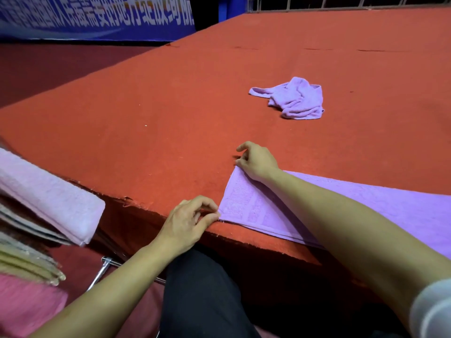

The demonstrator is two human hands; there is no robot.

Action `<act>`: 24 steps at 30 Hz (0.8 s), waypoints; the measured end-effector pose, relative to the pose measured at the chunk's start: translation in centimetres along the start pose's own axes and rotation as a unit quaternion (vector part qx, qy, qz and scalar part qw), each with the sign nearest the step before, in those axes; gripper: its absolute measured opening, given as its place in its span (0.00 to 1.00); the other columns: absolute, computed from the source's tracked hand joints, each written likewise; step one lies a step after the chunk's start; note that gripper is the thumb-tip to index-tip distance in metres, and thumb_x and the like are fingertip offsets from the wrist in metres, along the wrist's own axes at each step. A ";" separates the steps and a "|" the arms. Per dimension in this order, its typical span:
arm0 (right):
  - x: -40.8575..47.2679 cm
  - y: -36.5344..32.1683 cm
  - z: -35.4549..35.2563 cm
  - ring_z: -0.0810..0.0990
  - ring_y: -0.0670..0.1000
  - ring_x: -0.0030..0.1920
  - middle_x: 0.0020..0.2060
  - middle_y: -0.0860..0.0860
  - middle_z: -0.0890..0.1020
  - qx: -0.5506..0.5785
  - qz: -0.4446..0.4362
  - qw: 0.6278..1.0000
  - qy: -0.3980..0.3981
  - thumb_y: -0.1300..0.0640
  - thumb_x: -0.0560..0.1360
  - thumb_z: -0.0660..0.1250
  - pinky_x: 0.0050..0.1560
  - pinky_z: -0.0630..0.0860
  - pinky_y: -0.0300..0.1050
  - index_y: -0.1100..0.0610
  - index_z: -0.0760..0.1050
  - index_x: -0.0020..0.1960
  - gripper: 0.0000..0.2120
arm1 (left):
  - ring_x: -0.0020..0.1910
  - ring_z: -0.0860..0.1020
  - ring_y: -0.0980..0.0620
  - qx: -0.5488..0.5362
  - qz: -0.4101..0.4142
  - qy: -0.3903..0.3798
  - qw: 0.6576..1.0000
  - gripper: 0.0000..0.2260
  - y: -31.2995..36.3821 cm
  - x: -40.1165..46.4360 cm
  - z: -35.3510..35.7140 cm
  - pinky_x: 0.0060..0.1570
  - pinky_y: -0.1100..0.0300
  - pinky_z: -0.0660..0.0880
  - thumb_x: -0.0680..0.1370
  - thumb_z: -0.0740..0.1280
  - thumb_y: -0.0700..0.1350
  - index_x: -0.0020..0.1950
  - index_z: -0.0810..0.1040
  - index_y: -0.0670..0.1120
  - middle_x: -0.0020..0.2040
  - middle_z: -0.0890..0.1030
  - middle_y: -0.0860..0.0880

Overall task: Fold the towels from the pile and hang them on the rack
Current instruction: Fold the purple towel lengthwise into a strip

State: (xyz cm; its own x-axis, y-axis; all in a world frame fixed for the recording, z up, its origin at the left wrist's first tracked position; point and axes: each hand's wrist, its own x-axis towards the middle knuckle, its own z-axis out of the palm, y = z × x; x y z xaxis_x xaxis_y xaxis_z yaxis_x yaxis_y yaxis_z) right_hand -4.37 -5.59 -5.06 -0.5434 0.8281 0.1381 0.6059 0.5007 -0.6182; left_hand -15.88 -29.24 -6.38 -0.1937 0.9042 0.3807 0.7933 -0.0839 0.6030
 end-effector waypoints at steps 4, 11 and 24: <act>-1.6 -0.4 -1.3 0.78 0.53 0.54 0.48 0.45 0.82 -0.049 -0.055 0.997 0.026 0.51 0.74 0.70 0.54 0.74 0.50 0.49 0.75 0.61 0.16 | 0.37 0.72 0.59 0.040 0.013 -0.052 0.998 0.20 0.0 0.1 -0.1 0.48 0.62 0.69 0.67 0.71 0.64 0.55 0.74 0.59 0.47 0.80 0.66; -10.1 -0.3 -5.3 0.76 0.46 0.40 0.38 0.38 0.78 0.010 -0.099 0.995 0.011 0.56 0.76 0.69 0.46 0.70 0.41 0.48 0.76 0.59 0.13 | 0.43 0.74 0.56 0.032 0.037 -0.103 0.993 0.23 0.3 1.4 0.1 0.49 0.64 0.73 0.68 0.68 0.63 0.62 0.72 0.61 0.52 0.79 0.68; -19.0 2.1 -7.4 0.78 0.41 0.40 0.40 0.40 0.83 0.011 -0.093 0.993 -0.071 0.56 0.76 0.68 0.46 0.74 0.40 0.49 0.76 0.60 0.13 | 0.36 0.77 0.51 0.169 0.168 -0.018 0.971 0.15 2.0 3.2 -0.3 0.40 0.57 0.76 0.76 0.61 0.58 0.53 0.82 0.52 0.34 0.78 0.61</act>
State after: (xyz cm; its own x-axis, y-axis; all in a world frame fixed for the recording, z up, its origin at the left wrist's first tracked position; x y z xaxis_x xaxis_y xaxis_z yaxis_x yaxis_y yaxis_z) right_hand 11.56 -18.40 -3.28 -0.7222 0.6769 0.1420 0.4755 0.6351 -0.6088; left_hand -15.08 -26.63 -3.74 0.1249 0.8638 0.4881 0.9536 -0.2403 0.1812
